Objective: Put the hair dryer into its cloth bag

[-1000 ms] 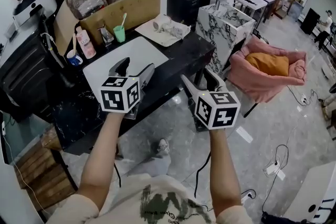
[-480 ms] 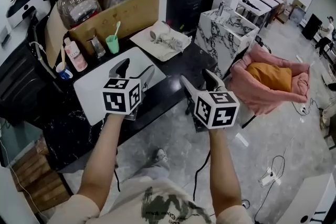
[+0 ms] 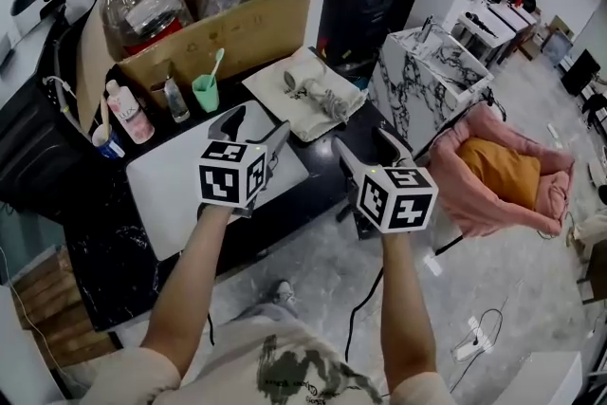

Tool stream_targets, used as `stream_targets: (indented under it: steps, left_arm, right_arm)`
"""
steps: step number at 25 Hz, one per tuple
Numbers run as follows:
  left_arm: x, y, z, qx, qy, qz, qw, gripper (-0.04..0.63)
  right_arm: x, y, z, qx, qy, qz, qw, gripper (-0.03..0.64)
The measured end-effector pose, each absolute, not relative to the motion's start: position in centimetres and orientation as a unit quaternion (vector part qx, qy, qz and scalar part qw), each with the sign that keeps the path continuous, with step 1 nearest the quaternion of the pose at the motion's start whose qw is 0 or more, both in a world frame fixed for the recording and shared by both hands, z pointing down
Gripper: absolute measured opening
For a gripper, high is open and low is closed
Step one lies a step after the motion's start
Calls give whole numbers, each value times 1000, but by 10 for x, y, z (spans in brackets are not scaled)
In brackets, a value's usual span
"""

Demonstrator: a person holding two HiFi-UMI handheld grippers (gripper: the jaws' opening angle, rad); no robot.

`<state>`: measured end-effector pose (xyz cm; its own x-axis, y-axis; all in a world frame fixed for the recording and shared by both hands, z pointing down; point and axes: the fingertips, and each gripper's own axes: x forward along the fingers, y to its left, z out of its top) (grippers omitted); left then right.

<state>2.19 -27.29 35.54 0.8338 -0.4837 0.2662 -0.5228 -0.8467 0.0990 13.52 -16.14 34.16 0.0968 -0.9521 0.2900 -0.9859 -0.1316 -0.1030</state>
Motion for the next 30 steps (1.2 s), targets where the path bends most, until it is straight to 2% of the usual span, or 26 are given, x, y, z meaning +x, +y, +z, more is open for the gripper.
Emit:
stream_targets:
  steps: [10, 18, 24, 30]
  left_arm:
    - [55, -326, 377, 948, -274, 125, 103, 370]
    - [75, -347, 395, 946, -273, 131, 112, 370]
    - [85, -354, 409, 941, -286, 134, 125, 370]
    - [92, -362, 421, 933, -307, 142, 126, 370]
  right_arm:
    - [168, -231, 362, 716, -673, 162, 90, 319]
    - [189, -275, 393, 679, -688, 196, 163, 319]
    - [207, -308, 421, 649, -693, 223, 221, 343]
    - [221, -338, 454, 614, -702, 255, 255, 344]
